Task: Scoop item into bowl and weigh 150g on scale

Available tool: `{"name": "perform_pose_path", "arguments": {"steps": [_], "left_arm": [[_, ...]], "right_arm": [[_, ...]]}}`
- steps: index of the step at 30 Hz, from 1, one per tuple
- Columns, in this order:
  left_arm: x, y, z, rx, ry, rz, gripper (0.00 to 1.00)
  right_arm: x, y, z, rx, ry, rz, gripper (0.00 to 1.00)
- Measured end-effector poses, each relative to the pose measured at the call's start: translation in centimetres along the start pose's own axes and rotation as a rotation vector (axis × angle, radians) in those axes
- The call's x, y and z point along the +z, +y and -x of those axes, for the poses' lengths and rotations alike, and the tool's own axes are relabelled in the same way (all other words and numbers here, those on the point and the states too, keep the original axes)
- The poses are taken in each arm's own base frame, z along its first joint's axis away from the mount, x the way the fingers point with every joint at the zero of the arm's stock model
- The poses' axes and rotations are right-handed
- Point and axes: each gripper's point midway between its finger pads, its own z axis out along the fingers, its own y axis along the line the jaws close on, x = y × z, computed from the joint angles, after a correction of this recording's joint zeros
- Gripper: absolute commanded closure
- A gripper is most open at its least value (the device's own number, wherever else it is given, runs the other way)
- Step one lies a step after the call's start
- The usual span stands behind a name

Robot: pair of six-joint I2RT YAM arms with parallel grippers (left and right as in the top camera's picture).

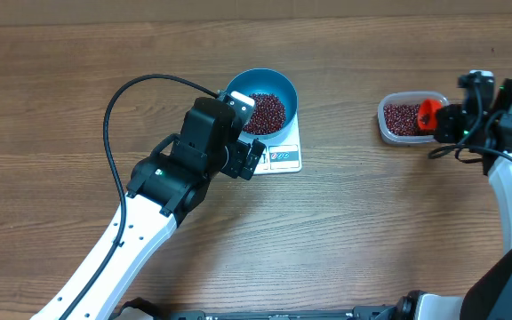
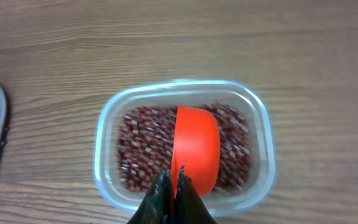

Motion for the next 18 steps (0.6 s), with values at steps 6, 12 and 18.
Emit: {"name": "perform_pose_path", "arguments": {"steps": [6,12,18], "left_arm": [[0.0,0.0,0.0,0.0,0.0,0.0,0.0],[0.0,0.0,0.0,0.0,0.0,0.0,0.0],[0.0,0.0,0.0,0.0,0.0,0.0,0.01]], "right_arm": [[0.5,1.1,1.0,-0.102,-0.023,-0.026,0.96],[1.3,-0.2,0.3,-0.146,0.014,-0.089,0.96],[2.7,-1.2,-0.8,-0.177,0.063,-0.124,0.96]]}}
